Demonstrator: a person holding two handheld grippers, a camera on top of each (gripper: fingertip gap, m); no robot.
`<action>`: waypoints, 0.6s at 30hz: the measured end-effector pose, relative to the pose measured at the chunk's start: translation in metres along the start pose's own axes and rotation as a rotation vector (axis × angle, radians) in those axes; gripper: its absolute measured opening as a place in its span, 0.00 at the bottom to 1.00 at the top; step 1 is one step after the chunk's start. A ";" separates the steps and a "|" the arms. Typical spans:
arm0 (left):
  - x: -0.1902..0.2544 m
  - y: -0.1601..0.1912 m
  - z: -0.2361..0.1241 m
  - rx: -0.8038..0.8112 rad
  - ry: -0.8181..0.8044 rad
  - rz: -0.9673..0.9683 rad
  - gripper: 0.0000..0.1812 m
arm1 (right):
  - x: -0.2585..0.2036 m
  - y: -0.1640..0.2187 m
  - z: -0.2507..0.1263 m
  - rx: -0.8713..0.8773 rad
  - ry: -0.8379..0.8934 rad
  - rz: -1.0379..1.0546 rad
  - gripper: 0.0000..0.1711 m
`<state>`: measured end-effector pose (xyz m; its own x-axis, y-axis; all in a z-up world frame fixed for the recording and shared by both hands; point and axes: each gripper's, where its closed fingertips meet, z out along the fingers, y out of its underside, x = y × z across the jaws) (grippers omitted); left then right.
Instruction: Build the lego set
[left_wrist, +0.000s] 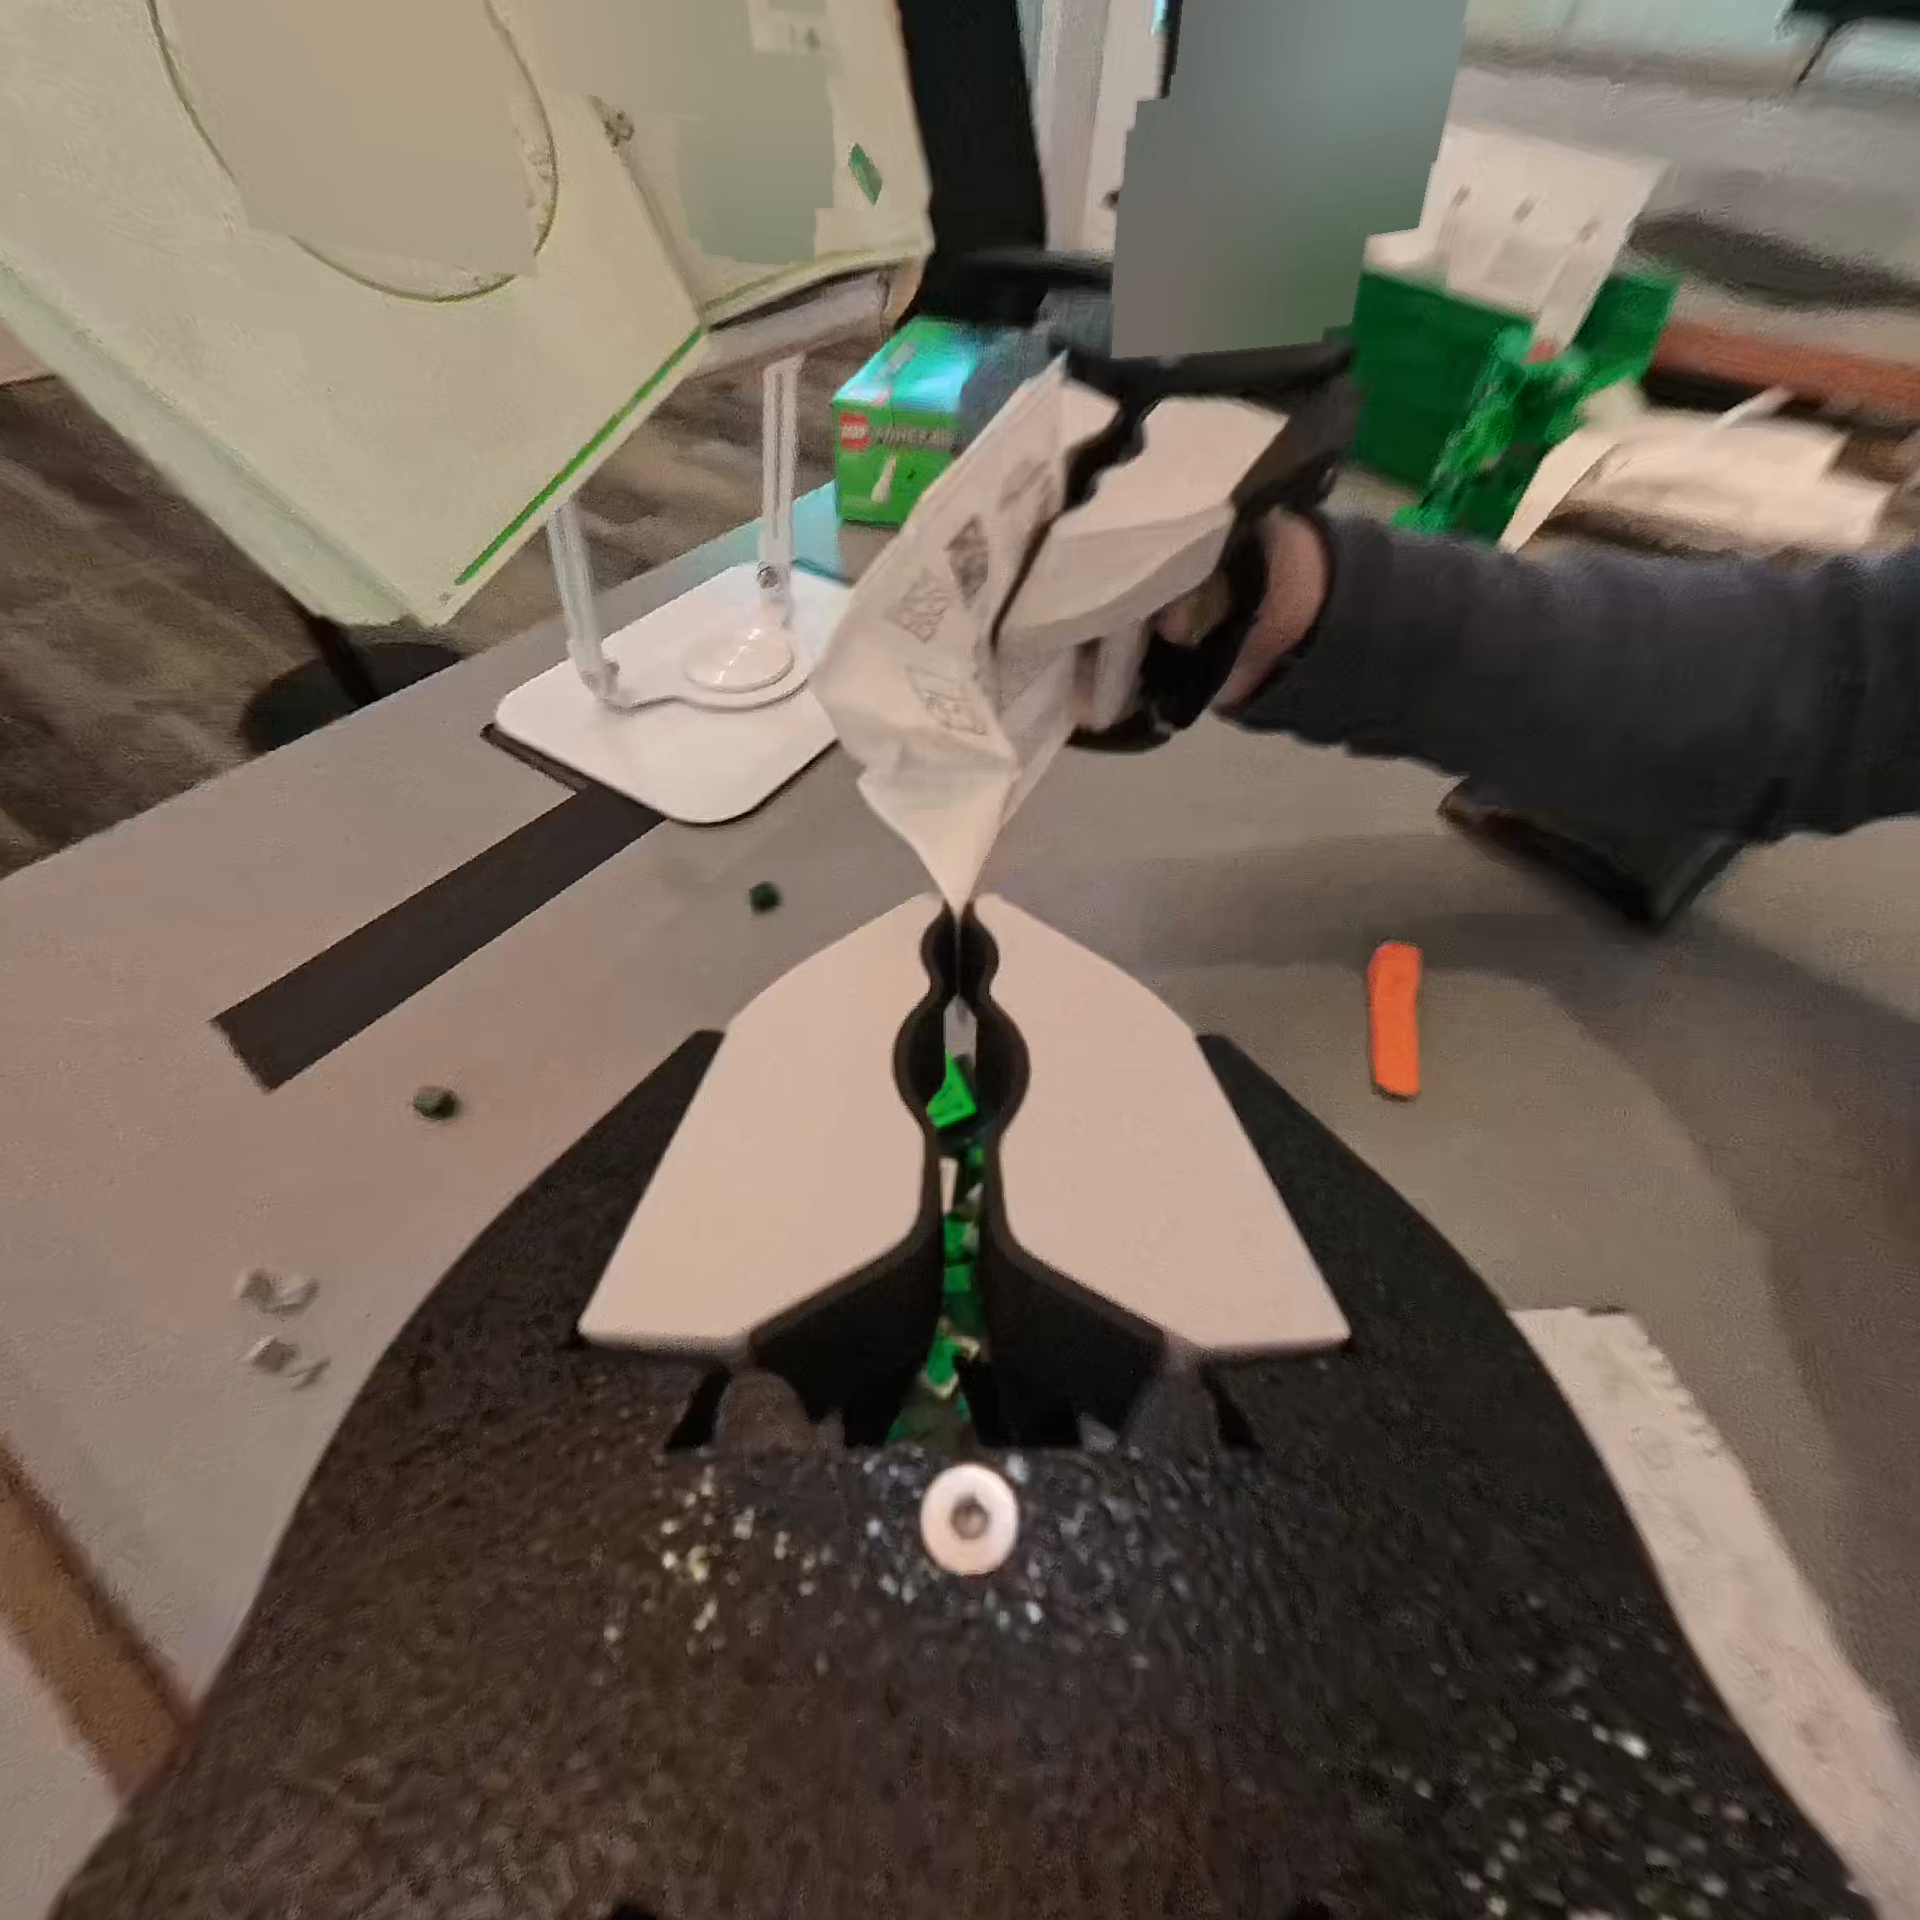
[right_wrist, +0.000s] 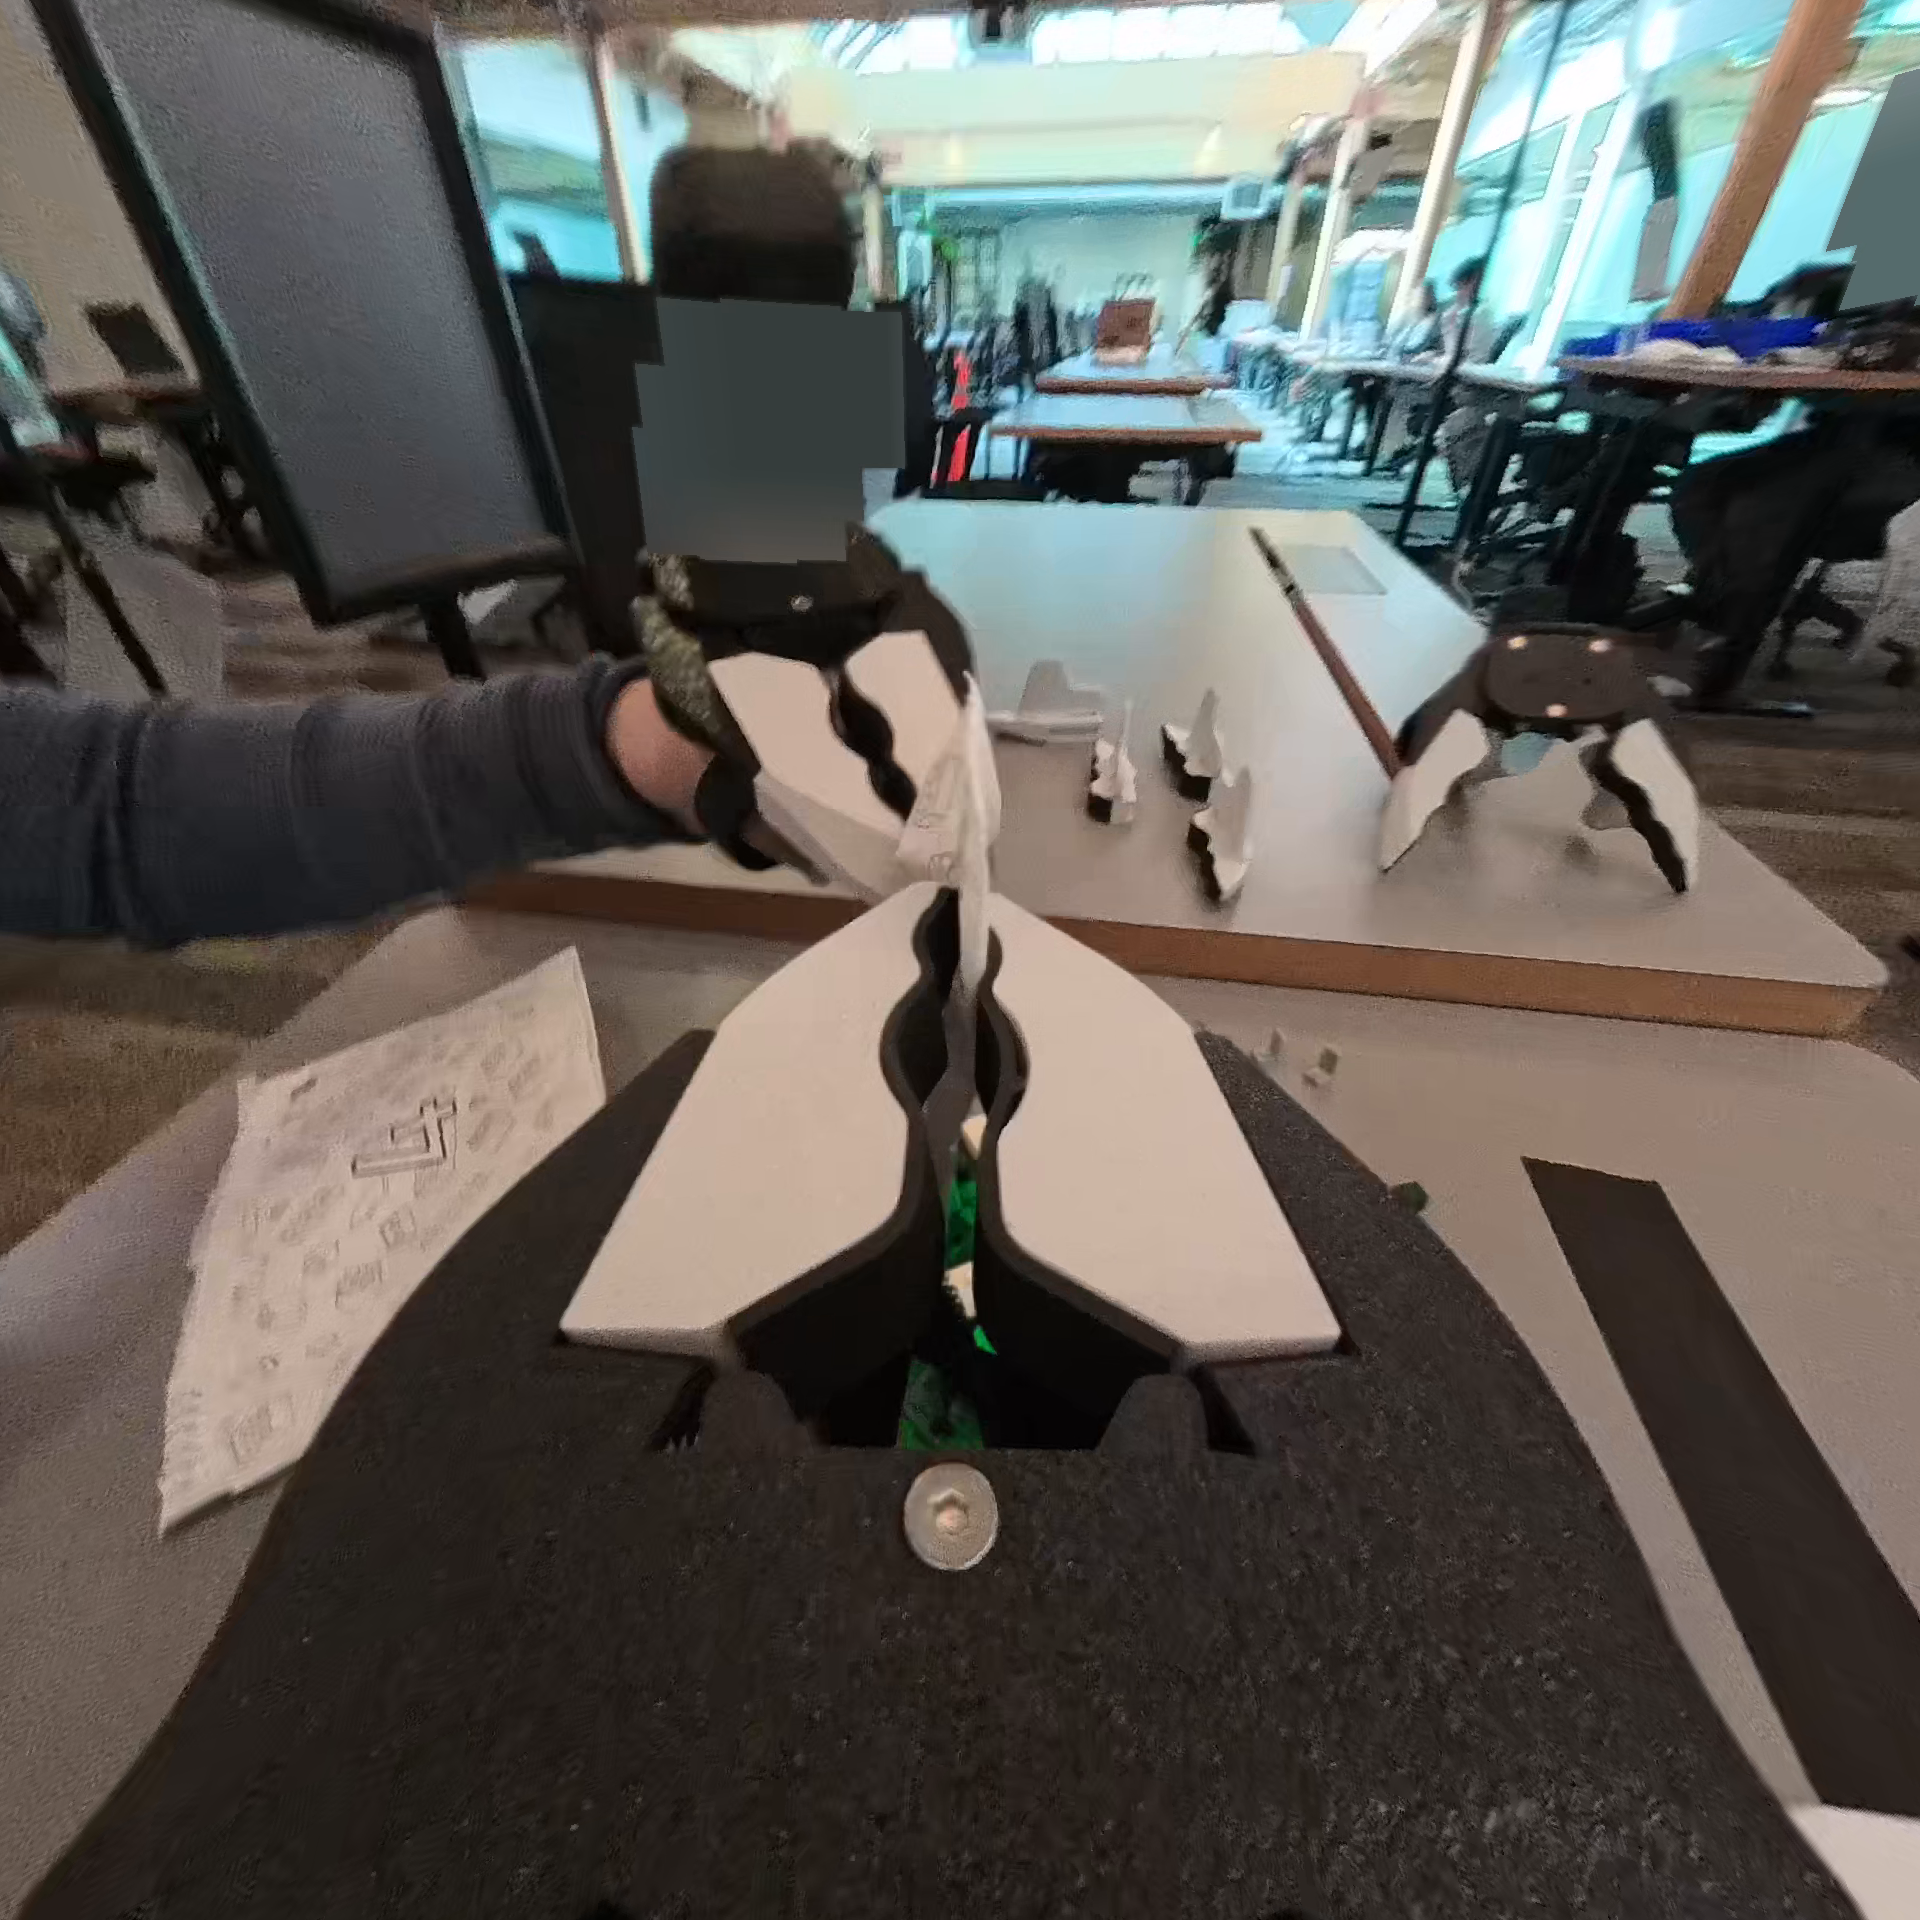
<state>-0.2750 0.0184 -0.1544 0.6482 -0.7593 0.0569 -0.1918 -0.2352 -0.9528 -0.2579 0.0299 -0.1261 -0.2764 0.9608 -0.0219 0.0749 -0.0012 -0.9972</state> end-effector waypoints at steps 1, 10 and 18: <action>0.002 -0.001 0.003 -0.002 0.023 -0.056 0.00 | 0.004 -0.004 -0.002 0.026 0.016 0.067 0.00; -0.011 -0.037 -0.016 0.187 -0.190 0.070 0.24 | 0.028 -0.042 -0.020 0.246 0.200 0.643 0.00; 0.006 -0.049 -0.004 0.031 -0.511 0.519 0.13 | 0.025 -0.038 -0.019 0.288 0.142 0.708 0.00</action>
<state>-0.2647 0.0232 -0.1058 0.7442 -0.3881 -0.5436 -0.5518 0.1014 -0.8278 -0.2494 0.0591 -0.0870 -0.1287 0.7307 -0.6704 -0.0697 -0.6811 -0.7289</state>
